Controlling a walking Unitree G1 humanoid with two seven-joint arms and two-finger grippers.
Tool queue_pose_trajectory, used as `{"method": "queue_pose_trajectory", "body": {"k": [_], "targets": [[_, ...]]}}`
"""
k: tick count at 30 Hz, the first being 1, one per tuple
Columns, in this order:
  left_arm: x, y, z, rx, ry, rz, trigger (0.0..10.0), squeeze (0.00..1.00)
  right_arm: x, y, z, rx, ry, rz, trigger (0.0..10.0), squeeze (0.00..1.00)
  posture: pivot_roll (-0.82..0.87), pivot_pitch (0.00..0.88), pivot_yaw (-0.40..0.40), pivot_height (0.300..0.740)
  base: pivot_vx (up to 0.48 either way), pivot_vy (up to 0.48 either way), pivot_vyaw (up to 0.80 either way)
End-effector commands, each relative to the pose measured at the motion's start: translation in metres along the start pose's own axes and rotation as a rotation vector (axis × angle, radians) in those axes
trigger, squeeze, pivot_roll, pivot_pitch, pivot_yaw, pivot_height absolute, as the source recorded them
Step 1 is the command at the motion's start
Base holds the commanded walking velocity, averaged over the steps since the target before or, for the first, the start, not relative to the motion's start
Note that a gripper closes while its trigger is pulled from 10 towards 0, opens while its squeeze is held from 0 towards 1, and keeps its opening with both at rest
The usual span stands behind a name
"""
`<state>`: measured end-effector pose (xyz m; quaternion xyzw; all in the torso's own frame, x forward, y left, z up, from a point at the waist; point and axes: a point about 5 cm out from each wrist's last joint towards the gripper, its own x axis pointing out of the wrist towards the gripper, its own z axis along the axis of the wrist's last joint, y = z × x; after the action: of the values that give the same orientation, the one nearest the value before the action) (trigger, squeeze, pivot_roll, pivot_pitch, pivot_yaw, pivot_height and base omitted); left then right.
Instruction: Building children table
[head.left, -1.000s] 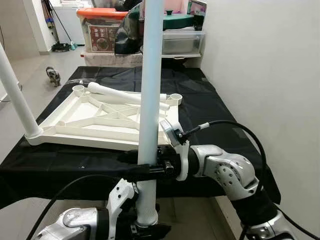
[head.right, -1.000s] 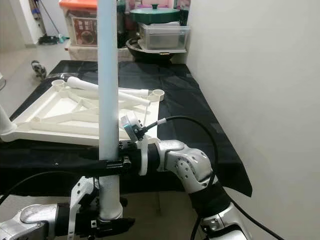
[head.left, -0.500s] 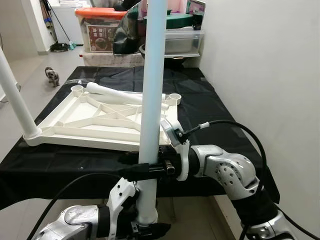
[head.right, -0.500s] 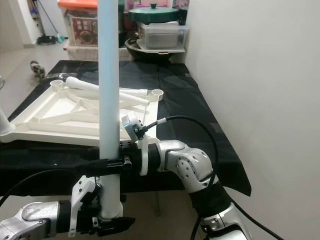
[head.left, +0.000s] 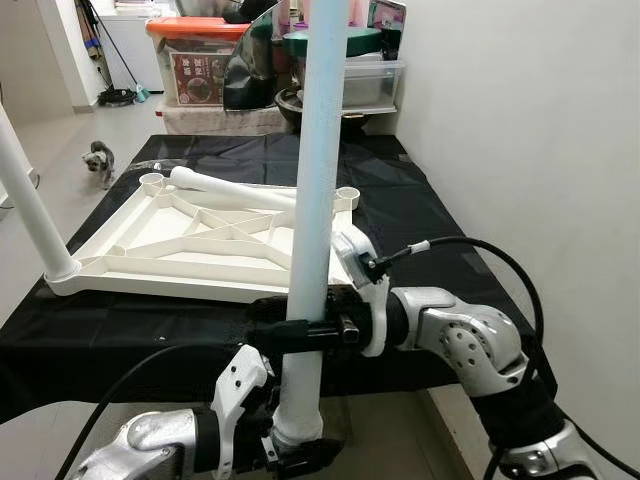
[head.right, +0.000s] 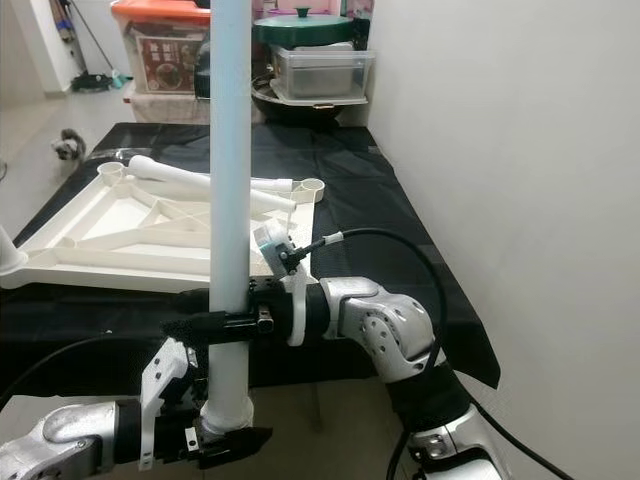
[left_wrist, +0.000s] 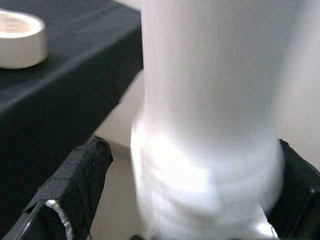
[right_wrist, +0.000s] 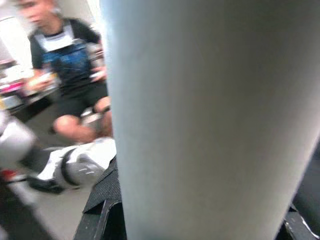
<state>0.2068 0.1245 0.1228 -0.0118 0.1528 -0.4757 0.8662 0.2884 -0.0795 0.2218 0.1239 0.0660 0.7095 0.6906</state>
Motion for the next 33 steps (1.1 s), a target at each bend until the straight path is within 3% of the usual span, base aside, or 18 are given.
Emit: {"method": "queue_pose_trajectory", "body": {"k": [1, 3, 6, 8, 10, 11, 12, 13, 18, 19, 24, 25, 27, 33], "targets": [[-0.004, 0.011, -0.003, 0.013, -0.003, 0.117, 10.0, 0.0, -0.012, -0.007, 0.01, -0.051, -0.034, -0.089, 0.0, 0.0, 0.08, 0.0, -0.026, 0.74, 0.0, 0.0, 0.0], [-0.006, 0.017, -0.003, -0.001, -0.044, 0.226, 10.0, 0.0, -0.027, -0.019, 0.016, -0.08, -0.086, -0.23, 0.0, 0.0, 0.08, 0.0, -0.025, 0.74, 0.0, 0.0, 0.0], [-0.006, 0.018, -0.003, -0.011, -0.062, 0.253, 10.0, 0.0, -0.032, -0.022, 0.019, -0.086, -0.108, -0.277, 0.0, 0.0, 0.08, 0.0, -0.025, 0.74, 0.0, 0.0, 0.0], [-0.006, 0.023, -0.001, -0.012, -0.106, 0.37, 10.0, 0.0, -0.041, -0.037, 0.021, -0.112, -0.162, -0.475, 0.0, 0.0, 0.08, 0.0, -0.025, 0.74, 0.0, 0.0, 0.0], [-0.006, 0.023, -0.001, -0.012, -0.106, 0.37, 10.0, 0.0, -0.041, -0.037, 0.021, -0.112, -0.162, -0.475, 0.0, 0.0, 0.08, 0.0, -0.025, 0.74, 0.0, 0.0, 0.0], [-0.004, 0.022, 0.0, -0.013, -0.128, 0.413, 10.0, 0.0, -0.044, -0.042, 0.023, -0.125, -0.207, -0.56, 0.0, 0.0, 0.08, 0.0, -0.027, 0.74, 0.0, 0.0, 0.0], [-0.004, 0.022, 0.0, -0.013, -0.128, 0.413, 10.0, 0.0, -0.044, -0.042, 0.023, -0.125, -0.207, -0.56, 0.0, 0.0, 0.08, 0.0, -0.027, 0.74, 0.0, 0.0, 0.0], [0.001, 0.019, 0.002, -0.021, -0.161, 0.446, 10.0, 0.0, -0.048, -0.046, 0.025, -0.147, -0.269, -0.669, 0.0, 0.0, 0.08, 0.0, -0.03, 0.74, 0.0, 0.0, 0.0], [0.004, 0.014, 0.005, -0.02, -0.185, 0.462, 10.0, 0.0, -0.048, -0.048, 0.027, -0.174, -0.309, -0.741, 0.0, 0.0, 0.08, 0.0, -0.031, 0.74, 0.0, 0.0, 0.0], [0.006, 0.012, 0.006, -0.013, -0.197, 0.485, 10.0, 0.0, -0.047, -0.049, 0.027, -0.194, -0.321, -0.789, 10.0, 0.0, 0.08, 0.0, -0.032, 0.74, 0.0, 0.0, 0.0], [0.007, 0.01, 0.008, -0.008, -0.212, 0.511, 10.0, 0.0, -0.046, -0.051, 0.027, -0.217, -0.335, -0.848, 10.0, 0.0, 0.08, 0.0, -0.033, 0.74, 0.0, 0.0, 0.0], [0.006, 0.012, 0.01, 0.016, -0.225, 0.581, 10.0, 0.0, -0.046, -0.05, 0.029, -0.317, -0.36, -0.981, 10.0, 0.0, 0.07, 0.0, -0.038, 0.74, 0.0, 0.0, 0.0], [0.005, 0.014, 0.012, 0.034, -0.228, 0.628, 10.0, 0.0, -0.045, -0.048, 0.028, -0.354, -0.379, -1.051, 10.0, 0.0, 0.07, 0.0, -0.038, 0.74, 0.0, 0.0, 0.0], [0.005, 0.015, 0.016, 0.057, -0.242, 0.697, 10.0, 0.0, -0.042, -0.046, 0.02, -0.401, -0.381, -1.121, 10.0, 0.0, 0.1, 0.0, -0.037, 0.74, 0.0, 0.0, 0.27]]}}
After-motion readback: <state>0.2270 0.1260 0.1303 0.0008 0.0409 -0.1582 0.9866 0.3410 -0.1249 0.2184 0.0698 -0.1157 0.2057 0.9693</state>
